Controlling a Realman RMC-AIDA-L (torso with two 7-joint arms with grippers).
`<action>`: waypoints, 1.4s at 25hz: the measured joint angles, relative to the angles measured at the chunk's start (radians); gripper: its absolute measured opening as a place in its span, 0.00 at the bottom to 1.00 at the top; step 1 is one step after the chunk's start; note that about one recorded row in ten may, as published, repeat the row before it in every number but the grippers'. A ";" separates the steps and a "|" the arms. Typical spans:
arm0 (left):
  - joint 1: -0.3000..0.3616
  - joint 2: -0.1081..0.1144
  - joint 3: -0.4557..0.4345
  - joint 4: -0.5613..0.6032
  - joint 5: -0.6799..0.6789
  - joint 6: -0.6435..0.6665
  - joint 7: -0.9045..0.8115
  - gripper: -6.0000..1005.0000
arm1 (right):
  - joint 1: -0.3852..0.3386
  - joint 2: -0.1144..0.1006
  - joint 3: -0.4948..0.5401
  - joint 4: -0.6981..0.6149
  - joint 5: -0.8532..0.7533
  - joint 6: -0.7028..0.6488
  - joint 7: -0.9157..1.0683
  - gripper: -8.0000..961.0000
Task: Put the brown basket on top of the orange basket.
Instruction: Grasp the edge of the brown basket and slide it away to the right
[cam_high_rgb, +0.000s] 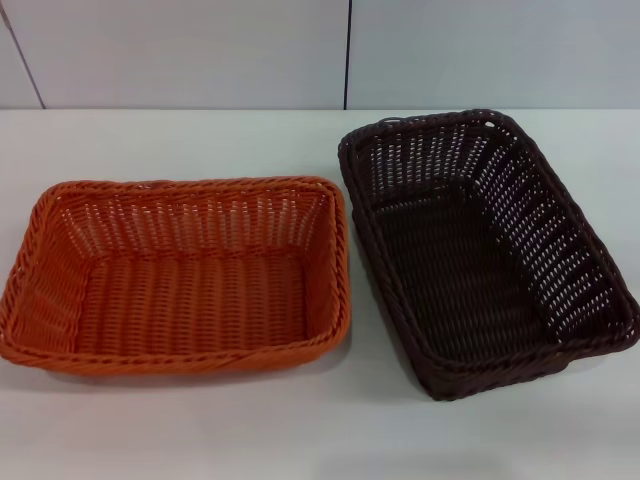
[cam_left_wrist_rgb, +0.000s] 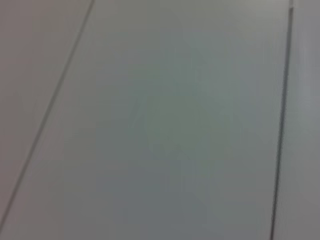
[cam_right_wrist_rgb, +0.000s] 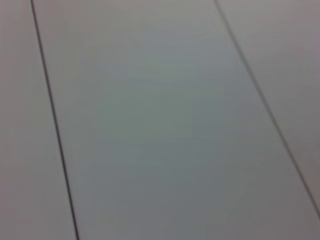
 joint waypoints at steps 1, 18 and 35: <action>0.006 0.000 -0.008 0.024 0.000 -0.004 0.007 0.60 | -0.003 0.000 0.000 -0.019 -0.019 -0.023 0.000 0.85; 0.019 0.004 0.003 0.106 0.001 -0.006 0.016 0.60 | -0.152 0.007 -0.296 -0.561 -0.249 -0.485 0.184 0.85; 0.016 0.007 -0.007 0.102 0.001 -0.006 0.013 0.60 | -0.300 0.002 -0.479 -1.275 -1.201 -0.700 1.270 0.85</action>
